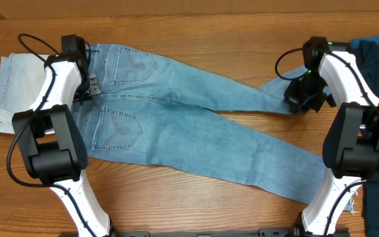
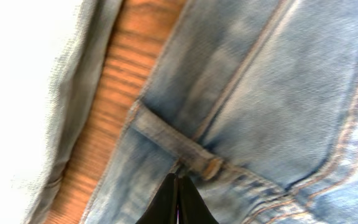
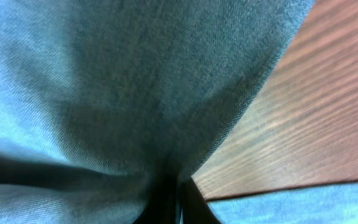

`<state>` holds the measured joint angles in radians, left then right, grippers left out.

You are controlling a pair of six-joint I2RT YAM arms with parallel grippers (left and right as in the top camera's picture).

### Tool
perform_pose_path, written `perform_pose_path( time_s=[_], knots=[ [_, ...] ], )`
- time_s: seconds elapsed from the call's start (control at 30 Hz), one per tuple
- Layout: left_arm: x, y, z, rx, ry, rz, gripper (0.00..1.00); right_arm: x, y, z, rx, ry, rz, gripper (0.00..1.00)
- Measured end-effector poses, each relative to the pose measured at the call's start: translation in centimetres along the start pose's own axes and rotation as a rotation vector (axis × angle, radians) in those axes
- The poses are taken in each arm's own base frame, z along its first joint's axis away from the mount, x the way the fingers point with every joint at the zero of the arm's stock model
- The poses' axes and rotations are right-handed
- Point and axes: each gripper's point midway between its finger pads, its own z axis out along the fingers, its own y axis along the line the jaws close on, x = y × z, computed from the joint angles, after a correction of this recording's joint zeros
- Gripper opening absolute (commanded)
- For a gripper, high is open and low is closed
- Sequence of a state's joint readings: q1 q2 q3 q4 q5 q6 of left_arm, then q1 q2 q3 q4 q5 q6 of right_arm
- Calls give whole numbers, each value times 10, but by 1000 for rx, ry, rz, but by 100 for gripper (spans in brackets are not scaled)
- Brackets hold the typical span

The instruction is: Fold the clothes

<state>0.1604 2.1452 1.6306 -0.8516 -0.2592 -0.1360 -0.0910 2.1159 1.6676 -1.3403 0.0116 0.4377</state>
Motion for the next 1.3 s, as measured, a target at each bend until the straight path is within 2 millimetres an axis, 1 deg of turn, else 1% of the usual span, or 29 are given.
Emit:
perform_pose_path(
  time_s=[0.03, 0.07, 0.1, 0.13, 0.17, 0.2, 0.23, 0.27, 0.33, 0.37, 0.4, 0.43, 0.47, 0.5, 0.57, 0.63, 0.7, 0.73, 0.87, 0.9, 0.93, 0.97, 1.03, 1.1, 1.17, 1.23, 1.3],
  knots=[
    [1, 3, -1, -3, 8, -4, 4, 5, -3, 2, 14, 18, -6, 30],
    [0, 4, -3, -6, 10, -3, 4, 12, -8, 4, 34, 47, -7, 45],
    [-2, 8, -8, -9, 15, -6, 4, 16, -11, 4, 49, 65, -11, 66],
    [-7, 10, -13, -11, 8, -9, 4, 19, -13, 3, 56, 74, -19, 78],
    [-11, 11, -18, -10, 6, -11, 4, 20, -15, 2, 60, 76, -23, 86],
    [-25, 12, -35, 2, -22, -17, 4, 21, -15, -4, 59, 72, -39, 87],
    [-34, 11, -43, 11, -47, -24, 4, 21, -16, -11, 59, 68, -57, 87],
    [-46, 9, -59, 43, -79, -31, 4, 20, -15, -21, 52, 53, -78, 83],
    [-69, 3, -84, 107, -149, -46, 4, 8, -8, -46, 10, -29, -113, 74],
    [-78, 0, -94, 139, -181, -51, 4, 0, -4, -60, -14, -80, -126, 59],
    [-87, -5, -103, 181, -213, -54, 4, -11, 2, -77, -47, -154, -145, 40],
    [-91, -10, -106, 208, -227, -57, 4, -21, 8, -87, -74, -217, -159, 15],
    [-92, -12, -107, 224, -233, -58, 4, -36, 16, -98, -107, -299, -186, 4],
    [-94, -22, -109, 278, -237, -58, 4, -44, 21, -102, -121, -338, -202, 4],
    [-95, -33, -111, 329, -241, -52, 4, -60, 30, -106, -143, -405, -228, 4],
    [-93, -42, -110, 353, -230, -40, 4, -71, 36, -106, -152, -440, -248, 4],
    [-90, -54, -103, 372, -211, -22, 4, -81, 41, -100, -154, -461, -265, 4],
    [-88, -59, -98, 377, -201, -16, 4, -84, 43, -95, -149, -458, -276, 4],
    [-82, -81, -63, 394, -144, 8, 4, -93, 46, -57, -110, -395, -321, 4],
    [-79, -86, -52, 397, -124, 12, 4, -94, 47, -44, -99, -371, -330, 4],
    [-77, -88, -43, 397, -110, 14, 4, -96, 48, -37, -94, -359, -334, 4],
    [-75, -93, -29, 400, -91, 16, 4, -97, 48, -27, -89, -345, -339, 4],
    [-71, -97, -13, 400, -69, 18, 4, -102, 51, -19, -87, -343, -343, 4],
    [-63, -101, 6, 395, -28, 21, 4, -106, 53, -3, -81, -329, -349, 4],
    [-57, -102, 14, 389, -3, 24, 4, -108, 54, 10, -74, -311, -351, 4],
    [-52, -98, 16, 366, 18, 26, 4, -111, 55, 21, -69, -301, -352, 4],
    [-46, -93, 18, 328, 40, 31, 4, -116, 55, 20, -66, -321, -350, 4]
  ],
)
